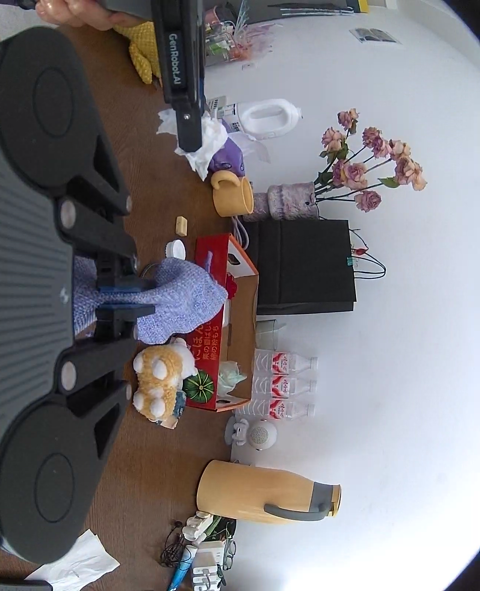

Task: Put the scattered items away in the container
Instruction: 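Carry the tissue and pouch into the box and open both grippers, then withdraw both grippers and approach the soap bar and bottle cap, then grasp the white bottle cap with the right gripper while the left grasps the yellow soap bar, then carry the cap and soap bar into the box and open both grippers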

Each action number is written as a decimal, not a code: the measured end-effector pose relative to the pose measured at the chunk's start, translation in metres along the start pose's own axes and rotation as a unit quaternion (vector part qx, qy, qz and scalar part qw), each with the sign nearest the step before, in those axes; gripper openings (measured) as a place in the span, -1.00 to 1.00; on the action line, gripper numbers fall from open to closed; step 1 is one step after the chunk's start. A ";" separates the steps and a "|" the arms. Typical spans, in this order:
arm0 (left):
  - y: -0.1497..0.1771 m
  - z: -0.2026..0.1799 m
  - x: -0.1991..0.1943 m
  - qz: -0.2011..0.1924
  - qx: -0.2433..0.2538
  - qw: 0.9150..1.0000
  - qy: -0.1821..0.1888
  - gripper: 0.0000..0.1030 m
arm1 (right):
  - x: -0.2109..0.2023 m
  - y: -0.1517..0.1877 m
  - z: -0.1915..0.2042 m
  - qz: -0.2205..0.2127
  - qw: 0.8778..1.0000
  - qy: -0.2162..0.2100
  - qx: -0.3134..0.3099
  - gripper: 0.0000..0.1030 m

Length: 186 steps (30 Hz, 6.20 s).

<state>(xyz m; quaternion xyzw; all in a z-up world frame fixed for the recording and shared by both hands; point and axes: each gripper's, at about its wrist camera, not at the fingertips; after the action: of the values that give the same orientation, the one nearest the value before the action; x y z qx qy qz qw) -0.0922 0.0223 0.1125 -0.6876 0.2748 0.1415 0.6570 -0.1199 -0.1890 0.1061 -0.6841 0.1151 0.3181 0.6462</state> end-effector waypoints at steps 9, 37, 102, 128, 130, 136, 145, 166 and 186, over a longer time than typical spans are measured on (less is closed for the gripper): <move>-0.070 0.018 0.088 0.030 0.010 0.999 0.015 -0.40 | 0.082 -0.070 -0.036 0.008 1.000 -0.022 0.015 -0.90; -0.244 0.054 0.511 0.378 -0.031 0.925 0.020 0.02 | 0.479 -0.277 -0.133 0.376 0.923 -0.067 -0.044 -0.49; -0.032 0.153 0.161 0.106 -0.125 0.974 -0.156 1.00 | 0.250 -0.071 0.062 0.108 0.990 -0.092 0.027 0.20; -0.051 0.106 0.262 0.174 -0.018 0.982 -0.068 0.74 | 0.203 -0.085 -0.034 0.011 0.996 -0.026 0.090 -0.25; -0.053 0.101 0.268 0.168 -0.017 0.983 -0.075 0.49 | 0.206 -0.078 -0.045 0.020 0.994 -0.029 0.107 -0.25; -0.055 0.080 0.258 0.167 0.004 0.983 -0.071 -0.35 | 0.199 -0.068 -0.046 0.019 0.993 -0.045 0.107 -0.25; -0.036 0.021 0.140 0.045 -0.001 0.996 -0.076 -0.35 | 0.144 -0.046 -0.035 0.006 0.995 -0.045 0.084 -0.25; 0.024 -0.043 0.020 -0.032 0.039 0.997 -0.051 -0.34 | 0.043 0.049 -0.019 0.017 0.997 0.006 0.074 -0.25; -0.222 0.026 0.257 0.021 0.012 0.997 -0.078 -0.33 | 0.239 -0.227 -0.098 0.072 0.995 -0.040 0.051 -0.25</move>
<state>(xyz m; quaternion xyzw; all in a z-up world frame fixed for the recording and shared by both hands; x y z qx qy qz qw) 0.2450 -0.0046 0.1502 -0.6607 0.2390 0.2056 0.6812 0.2221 -0.1909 0.1472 -0.6265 0.1543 0.3851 0.6599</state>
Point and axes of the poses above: each gripper's, at about its wrist camera, not at the fingertips, and x roughly the way its jaws point, z to its left, y to its underside, and after that the axes turned 11 degrees about z, right-handed
